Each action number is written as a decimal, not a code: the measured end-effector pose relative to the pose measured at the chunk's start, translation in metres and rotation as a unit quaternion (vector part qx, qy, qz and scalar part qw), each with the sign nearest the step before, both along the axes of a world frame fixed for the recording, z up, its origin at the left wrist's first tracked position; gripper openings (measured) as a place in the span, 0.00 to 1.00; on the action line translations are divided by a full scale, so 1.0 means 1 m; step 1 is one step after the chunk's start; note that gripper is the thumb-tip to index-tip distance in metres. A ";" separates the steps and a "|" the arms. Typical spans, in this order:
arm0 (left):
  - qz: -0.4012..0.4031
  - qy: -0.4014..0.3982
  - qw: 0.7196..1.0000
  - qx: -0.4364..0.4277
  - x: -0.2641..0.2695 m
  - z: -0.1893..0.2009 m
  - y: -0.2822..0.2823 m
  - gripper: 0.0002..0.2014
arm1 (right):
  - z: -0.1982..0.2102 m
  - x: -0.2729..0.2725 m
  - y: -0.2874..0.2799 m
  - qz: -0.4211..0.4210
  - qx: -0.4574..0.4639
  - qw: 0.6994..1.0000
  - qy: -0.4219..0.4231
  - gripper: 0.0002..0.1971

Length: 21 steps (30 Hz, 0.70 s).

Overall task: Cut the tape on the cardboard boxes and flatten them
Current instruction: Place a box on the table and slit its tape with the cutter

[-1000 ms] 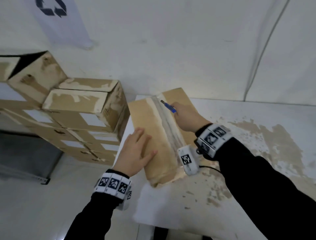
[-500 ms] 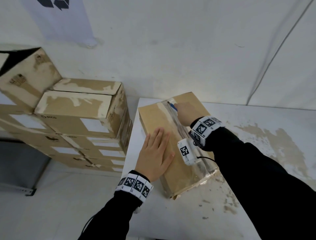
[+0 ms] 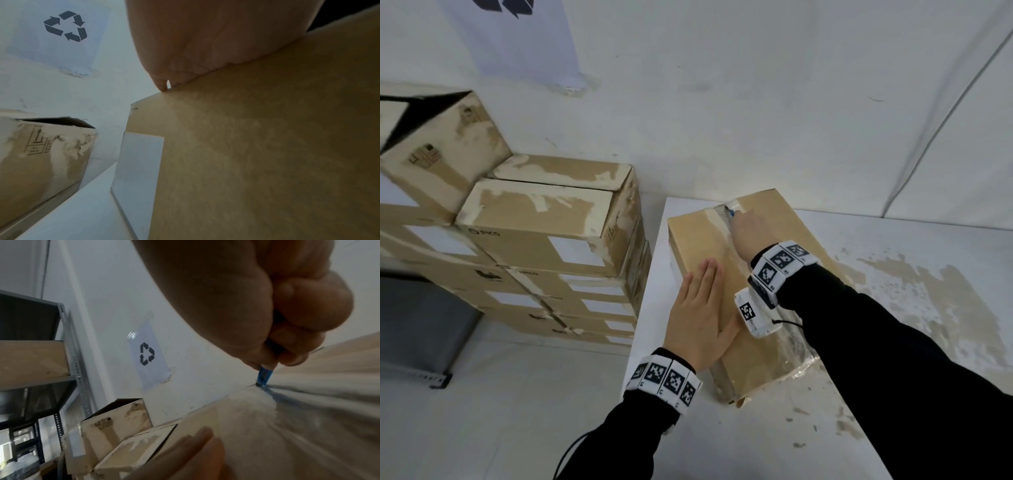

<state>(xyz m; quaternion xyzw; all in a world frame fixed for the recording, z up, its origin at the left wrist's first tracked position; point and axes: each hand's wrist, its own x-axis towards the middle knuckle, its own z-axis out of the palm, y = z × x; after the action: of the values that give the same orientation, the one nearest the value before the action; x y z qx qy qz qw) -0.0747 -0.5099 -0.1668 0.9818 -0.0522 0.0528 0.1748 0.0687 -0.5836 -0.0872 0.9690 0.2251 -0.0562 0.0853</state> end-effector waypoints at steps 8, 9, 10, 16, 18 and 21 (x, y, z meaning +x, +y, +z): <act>0.022 0.001 1.000 0.004 0.000 -0.001 -0.002 0.41 | 0.004 0.005 -0.016 0.021 0.011 0.999 0.028 0.17; 0.023 0.003 1.000 0.006 0.000 -0.001 -0.003 0.41 | 0.004 0.003 -0.019 0.020 0.011 0.999 0.035 0.18; 0.023 0.004 1.000 0.010 0.000 -0.001 -0.004 0.40 | 0.005 0.002 -0.022 0.019 0.017 0.999 0.042 0.18; 0.024 0.027 0.999 0.023 0.000 0.002 -0.004 0.42 | 0.015 -0.022 -0.045 0.007 0.033 0.996 0.078 0.20; 0.023 0.031 0.999 0.034 0.000 0.003 -0.004 0.43 | 0.014 -0.035 -0.054 0.002 0.024 0.995 0.092 0.21; 0.018 0.045 0.997 0.052 0.000 0.006 -0.004 0.45 | 0.016 -0.056 -0.069 -0.001 0.027 0.994 0.105 0.24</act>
<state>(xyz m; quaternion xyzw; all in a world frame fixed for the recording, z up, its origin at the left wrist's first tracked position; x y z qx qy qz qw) -0.0745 -0.5144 -0.1613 0.9918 -0.0295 0.0084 0.1244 0.0123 -0.6525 -0.0715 0.9600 0.2329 -0.1513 0.0354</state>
